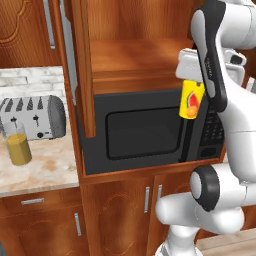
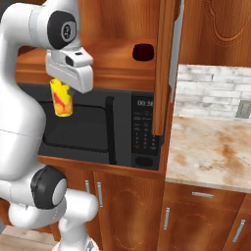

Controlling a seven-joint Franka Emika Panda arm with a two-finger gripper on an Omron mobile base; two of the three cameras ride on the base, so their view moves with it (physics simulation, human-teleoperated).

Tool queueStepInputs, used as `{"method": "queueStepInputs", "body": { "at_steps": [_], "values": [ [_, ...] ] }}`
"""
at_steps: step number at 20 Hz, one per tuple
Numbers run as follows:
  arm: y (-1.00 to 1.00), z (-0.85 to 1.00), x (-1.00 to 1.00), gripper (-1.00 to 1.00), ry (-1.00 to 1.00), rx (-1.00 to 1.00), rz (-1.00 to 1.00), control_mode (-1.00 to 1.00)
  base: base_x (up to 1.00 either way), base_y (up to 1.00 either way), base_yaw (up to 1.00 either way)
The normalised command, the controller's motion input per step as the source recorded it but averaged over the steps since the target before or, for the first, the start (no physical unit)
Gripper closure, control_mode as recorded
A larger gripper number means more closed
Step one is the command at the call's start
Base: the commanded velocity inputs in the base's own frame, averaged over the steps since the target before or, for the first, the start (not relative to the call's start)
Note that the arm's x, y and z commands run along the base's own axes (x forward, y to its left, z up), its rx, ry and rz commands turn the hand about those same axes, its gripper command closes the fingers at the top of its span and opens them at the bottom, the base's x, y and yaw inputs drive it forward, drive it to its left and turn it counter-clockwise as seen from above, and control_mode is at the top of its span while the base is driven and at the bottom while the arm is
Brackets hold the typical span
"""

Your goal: There is a tray on the dining counter. Grab the cup, mug, and pitcher and place them on the tray. The pitcher may be placed next to the tray if it cannot fit the tray.

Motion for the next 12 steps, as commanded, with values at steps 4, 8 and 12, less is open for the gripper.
{"method": "queueStepInputs", "body": {
  "at_steps": [4, 8, 12],
  "values": [
    [0.00, -0.10, -0.03, 1.00, 0.00, 0.00, 0.37, -1.00, 0.00, 0.00, 0.00],
    [0.00, -0.12, -0.12, 1.00, 0.00, -0.01, 0.36, -1.00, 0.00, 0.00, 0.00],
    [0.00, -0.32, -0.11, 1.00, -0.02, -0.02, 0.29, -1.00, 0.00, 0.00, 0.00]
  ]
}}
